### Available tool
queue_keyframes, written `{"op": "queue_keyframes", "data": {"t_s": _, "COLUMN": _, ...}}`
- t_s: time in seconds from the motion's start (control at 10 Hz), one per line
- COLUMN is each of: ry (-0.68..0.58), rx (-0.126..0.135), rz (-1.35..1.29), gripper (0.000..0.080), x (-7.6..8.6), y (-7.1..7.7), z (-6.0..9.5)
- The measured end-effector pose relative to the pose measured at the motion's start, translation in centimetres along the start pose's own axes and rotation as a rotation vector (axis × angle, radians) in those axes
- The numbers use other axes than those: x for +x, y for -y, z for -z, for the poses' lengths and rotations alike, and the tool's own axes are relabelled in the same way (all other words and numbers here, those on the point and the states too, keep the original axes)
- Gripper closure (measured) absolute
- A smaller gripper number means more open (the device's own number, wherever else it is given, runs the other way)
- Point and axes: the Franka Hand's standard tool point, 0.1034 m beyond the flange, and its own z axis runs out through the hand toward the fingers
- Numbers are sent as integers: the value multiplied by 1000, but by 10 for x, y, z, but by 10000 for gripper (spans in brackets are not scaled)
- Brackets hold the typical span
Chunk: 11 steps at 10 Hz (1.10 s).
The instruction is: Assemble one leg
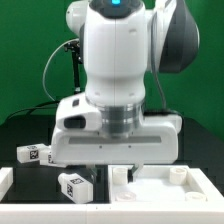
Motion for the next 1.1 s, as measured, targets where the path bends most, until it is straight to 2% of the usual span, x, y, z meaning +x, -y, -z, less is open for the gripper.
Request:
{"op": "queue_keyframes", "data": {"t_s": 0.1, "ry": 3, "rx": 6, "rz": 0, "gripper": 205, "x": -6, "y": -4, "z": 13}}
{"op": "queue_keyframes", "data": {"t_s": 0.2, "ry": 2, "rx": 8, "rz": -3, "gripper": 205, "x": -7, "y": -6, "z": 19}}
{"op": "queue_keyframes", "data": {"t_s": 0.3, "ry": 3, "rx": 7, "rz": -2, "gripper": 163, "x": -7, "y": -5, "z": 17}}
{"op": "queue_keyframes", "data": {"t_s": 0.5, "ry": 4, "rx": 7, "rz": -2, "gripper": 153, "x": -7, "y": -6, "z": 16}}
{"op": "queue_keyframes", "data": {"t_s": 0.6, "ry": 14, "rx": -8, "rz": 28, "gripper": 150, "x": -7, "y": -10, "z": 14}}
{"op": "queue_keyframes", "data": {"t_s": 0.8, "ry": 73, "rx": -63, "rz": 98, "gripper": 150, "x": -1, "y": -27, "z": 17}}
{"op": "queue_keyframes", "data": {"t_s": 0.9, "ry": 92, "rx": -106, "rz": 152, "gripper": 150, "x": 5, "y": -30, "z": 24}}
{"op": "queue_keyframes", "data": {"t_s": 1.0, "ry": 88, "rx": -142, "rz": 241, "gripper": 150, "x": 13, "y": -24, "z": 28}}
{"op": "queue_keyframes", "data": {"t_s": 1.1, "ry": 88, "rx": -134, "rz": 237, "gripper": 150, "x": 12, "y": -22, "z": 26}}
